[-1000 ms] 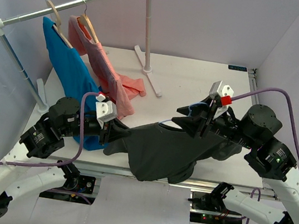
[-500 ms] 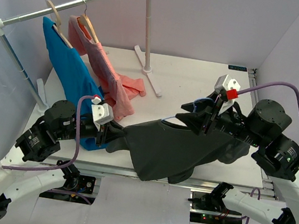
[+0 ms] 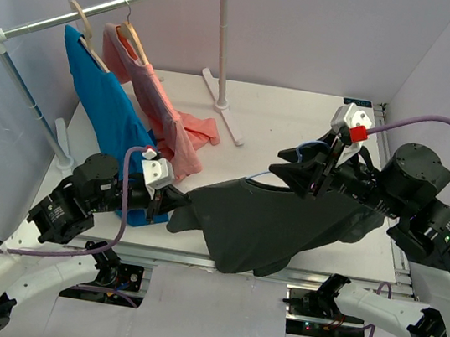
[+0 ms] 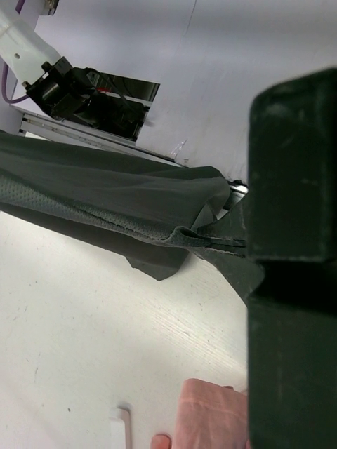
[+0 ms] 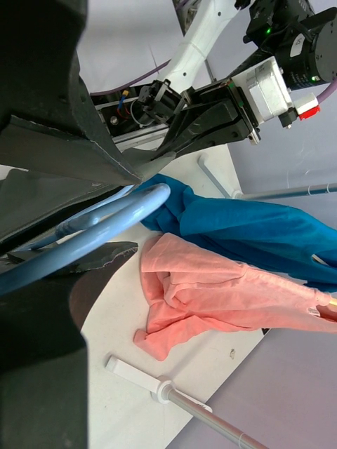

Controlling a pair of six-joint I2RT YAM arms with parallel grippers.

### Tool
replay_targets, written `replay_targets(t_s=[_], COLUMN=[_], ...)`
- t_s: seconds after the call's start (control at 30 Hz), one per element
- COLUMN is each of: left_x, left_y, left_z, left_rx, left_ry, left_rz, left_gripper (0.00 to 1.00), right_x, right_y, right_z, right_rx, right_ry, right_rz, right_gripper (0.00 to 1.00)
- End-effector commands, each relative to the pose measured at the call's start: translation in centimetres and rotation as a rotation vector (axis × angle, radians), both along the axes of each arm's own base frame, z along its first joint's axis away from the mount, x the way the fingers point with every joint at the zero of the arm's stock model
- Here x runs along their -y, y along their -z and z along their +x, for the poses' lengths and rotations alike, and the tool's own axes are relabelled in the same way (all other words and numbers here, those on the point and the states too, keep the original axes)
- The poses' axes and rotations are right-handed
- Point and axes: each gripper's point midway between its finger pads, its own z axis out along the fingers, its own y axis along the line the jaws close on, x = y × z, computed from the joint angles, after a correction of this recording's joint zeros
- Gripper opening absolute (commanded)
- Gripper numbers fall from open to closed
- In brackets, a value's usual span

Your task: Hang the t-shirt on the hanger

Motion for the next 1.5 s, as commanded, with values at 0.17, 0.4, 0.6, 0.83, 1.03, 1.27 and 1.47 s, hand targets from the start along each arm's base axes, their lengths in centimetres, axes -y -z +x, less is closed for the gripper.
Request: replay_targets(t_s=[0.17, 0.4, 0.6, 0.83, 1.03, 1.27, 1.47], left_x=[-1.3, -1.5, -1.1, 2.0, 4.3, 5.3, 5.7], left_y=[1.9, 0.5, -4.6, -7.5, -5.1, -2.3, -2.1], left_z=[3.0, 3.0, 0.6, -0.7, -0.3, -0.1, -0.2], left_rx=[-0.062, -0.058, 0.067, 0.045, -0.061, -0.141, -0.165], left_ry=[-0.197, -0.213, -0.078, 0.122, 0.216, 0.255, 0.276], left_rz=[0.076, 0.043, -0.057, -0.079, -0.024, 0.025, 0.02], left_gripper=[0.0, 0.22, 0.49, 0.5, 0.48, 0.47, 0.42], right_x=[1.2, 0.5, -1.7, -3.7, -5.3, -5.8, -6.3], right_y=[-2.2, -1.1, 2.3, 3.5, 4.5, 4.1, 4.5], right_z=[1.6, 1.6, 1.4, 0.3, 0.3, 0.0, 0.6], right_rx=[0.098, 0.082, 0.024, -0.006, -0.031, -0.019, -0.03], right_ry=[0.106, 0.076, -0.013, -0.133, -0.188, -0.221, -0.213], right_rz=[0.041, 0.017, -0.035, 0.012, 0.028, 0.063, 0.066], right_gripper=[0.08, 0.08, 0.08, 0.08, 0.08, 0.08, 0.08])
